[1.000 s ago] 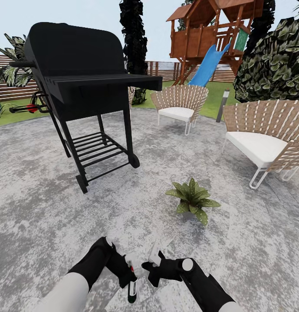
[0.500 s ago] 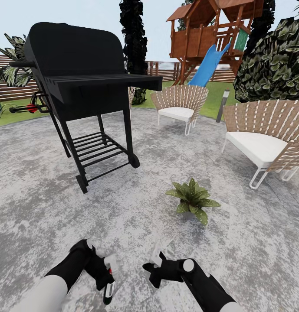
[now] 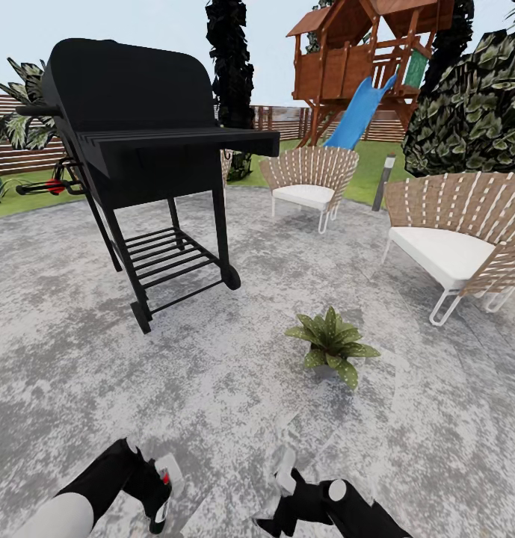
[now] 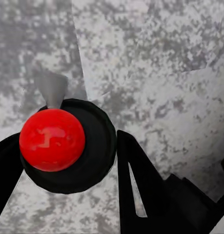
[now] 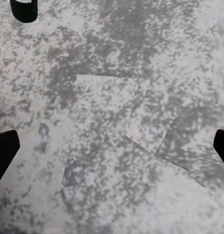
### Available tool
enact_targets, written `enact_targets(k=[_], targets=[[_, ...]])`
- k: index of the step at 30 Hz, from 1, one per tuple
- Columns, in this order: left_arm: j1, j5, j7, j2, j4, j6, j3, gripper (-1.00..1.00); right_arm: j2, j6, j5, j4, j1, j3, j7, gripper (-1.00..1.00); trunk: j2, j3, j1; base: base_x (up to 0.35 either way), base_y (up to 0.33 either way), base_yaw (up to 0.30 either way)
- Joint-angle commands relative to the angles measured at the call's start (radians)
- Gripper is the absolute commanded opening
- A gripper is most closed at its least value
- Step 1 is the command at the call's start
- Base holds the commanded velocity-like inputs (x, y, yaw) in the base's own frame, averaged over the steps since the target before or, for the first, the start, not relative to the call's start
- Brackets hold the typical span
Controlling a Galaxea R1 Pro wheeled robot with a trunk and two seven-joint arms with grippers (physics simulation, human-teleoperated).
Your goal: Pick up the pesticide atomizer in the garden and spray insectifuge to fully cover both potted plants in the garden.
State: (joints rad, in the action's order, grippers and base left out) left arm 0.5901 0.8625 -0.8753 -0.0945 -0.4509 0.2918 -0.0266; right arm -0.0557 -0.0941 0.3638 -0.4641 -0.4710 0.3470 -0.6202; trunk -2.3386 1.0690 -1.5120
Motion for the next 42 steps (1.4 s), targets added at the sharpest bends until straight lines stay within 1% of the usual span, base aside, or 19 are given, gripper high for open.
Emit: enact_targets(k=[1,2,3,4,5,6,7,9,10,11,12,14,15,18,24,25,26,36,42], targets=[[-0.002,-0.057,0.039,0.0,0.005,0.005,-0.018,-1.0,0.015,-0.046,0.006,0.04,0.0,-0.002,0.074,1.0,0.0,0.001,0.0,0.0,0.0,0.0],[-0.003,-0.099,0.069,0.0,0.013,-0.003,-0.025,-1.0,0.023,-0.08,0.001,0.065,0.001,-0.002,0.128,1.0,0.0,0.001,0.0,0.0,0.0,0.0],[-0.005,-0.163,0.119,0.0,0.032,-0.023,-0.033,-1.0,0.031,-0.137,-0.015,0.106,0.002,-0.003,0.216,1.0,0.0,0.001,0.0,0.0,0.0,0.0],[-0.009,-0.222,0.185,0.001,0.06,-0.052,-0.037,-1.0,0.037,-0.19,-0.048,0.152,0.003,-0.003,0.309,1.0,0.0,0.001,0.0,0.0,0.0,0.0],[-0.012,-0.257,0.236,0.002,0.081,-0.076,-0.038,-1.0,0.039,-0.219,-0.079,0.183,0.003,-0.003,0.371,1.0,0.0,0.001,0.0,0.0,0.0,0.0],[-0.014,-0.305,0.33,0.008,0.129,-0.127,-0.04,-1.0,0.04,-0.248,-0.135,0.237,0.003,-0.003,0.467,1.0,0.0,0.001,0.0,0.0,0.0,0.0],[-0.015,-0.34,0.414,0.02,0.182,-0.186,-0.04,-1.0,0.04,-0.266,-0.178,0.282,0.003,-0.002,0.549,1.0,0.0,0.001,0.0,0.0,0.0,0.0],[-0.016,-0.373,0.542,0.045,0.271,-0.293,-0.041,-1.0,0.043,-0.298,-0.213,0.325,0.003,-0.003,0.651,1.0,0.0,0.001,0.0,0.0,0.0,0.0],[-0.016,-0.38,0.59,0.053,0.301,-0.333,-0.041,-1.0,0.05,-0.308,-0.225,0.334,0.003,-0.004,0.678,1.0,0.0,0.001,0.0,0.0,0.0,0.0],[-0.017,-0.39,0.657,0.067,0.34,-0.385,-0.042,-1.0,0.066,-0.326,-0.255,0.343,0.005,-0.01,0.701,1.0,0.0,0.001,0.0,0.0,0.0,0.0],[-0.019,-0.407,0.714,0.079,0.369,-0.424,-0.042,-1.0,0.082,-0.351,-0.309,0.348,0.01,-0.028,0.712,1.0,0.0,0.001,0.0,0.0,0.0,0.0],[-0.034,-0.442,0.77,0.091,0.393,-0.462,-0.042,-1.0,0.094,-0.396,-0.407,0.351,0.027,-0.05,0.718,1.0,0.0,0.001,0.0,0.0,0.0,0.0],[-0.052,-0.476,0.794,0.096,0.401,-0.484,-0.042,-1.0,0.099,-0.425,-0.468,0.352,0.043,-0.058,0.718,1.0,0.0,0.001,0.0,0.0,0.0,0.0],[-0.085,-0.528,0.813,0.101,0.406,-0.516,-0.041,-1.0,0.103,-0.451,-0.519,0.357,0.06,-0.064,0.717,1.0,0.0,0.001,0.0,0.0,0.0,0.0],[-0.155,-0.566,0.82,0.096,0.404,-0.535,-0.049,-1.0,0.099,-0.461,-0.541,0.407,0.069,-0.065,0.717,1.0,0.0,0.001,0.0,0.0,0.0,0.0],[-0.158,-0.65,0.819,0.093,0.404,-0.553,-0.095,-1.0,0.098,-0.461,-0.544,0.406,0.069,-0.066,0.719,1.0,0.0,0.001,0.0,0.0,0.0,0.0],[-0.16,-0.673,0.819,0.093,0.407,-0.579,-0.103,-1.0,0.093,-0.461,-0.545,0.407,0.069,-0.066,0.72,1.0,0.0,0.001,0.0,0.0,0.0,0.0],[-0.163,-0.679,0.82,0.09,0.409,-0.589,-0.108,-1.0,0.091,-0.461,-0.546,0.407,0.069,-0.068,0.72,1.0,0.0,0.001,0.0,0.0,0.0,-0.003],[-0.173,-0.68,0.82,0.089,0.406,-0.59,-0.11,-1.0,0.092,-0.461,-0.547,0.407,0.069,-0.069,0.721,1.0,0.0,0.001,0.0,0.0,0.0,-0.207]])
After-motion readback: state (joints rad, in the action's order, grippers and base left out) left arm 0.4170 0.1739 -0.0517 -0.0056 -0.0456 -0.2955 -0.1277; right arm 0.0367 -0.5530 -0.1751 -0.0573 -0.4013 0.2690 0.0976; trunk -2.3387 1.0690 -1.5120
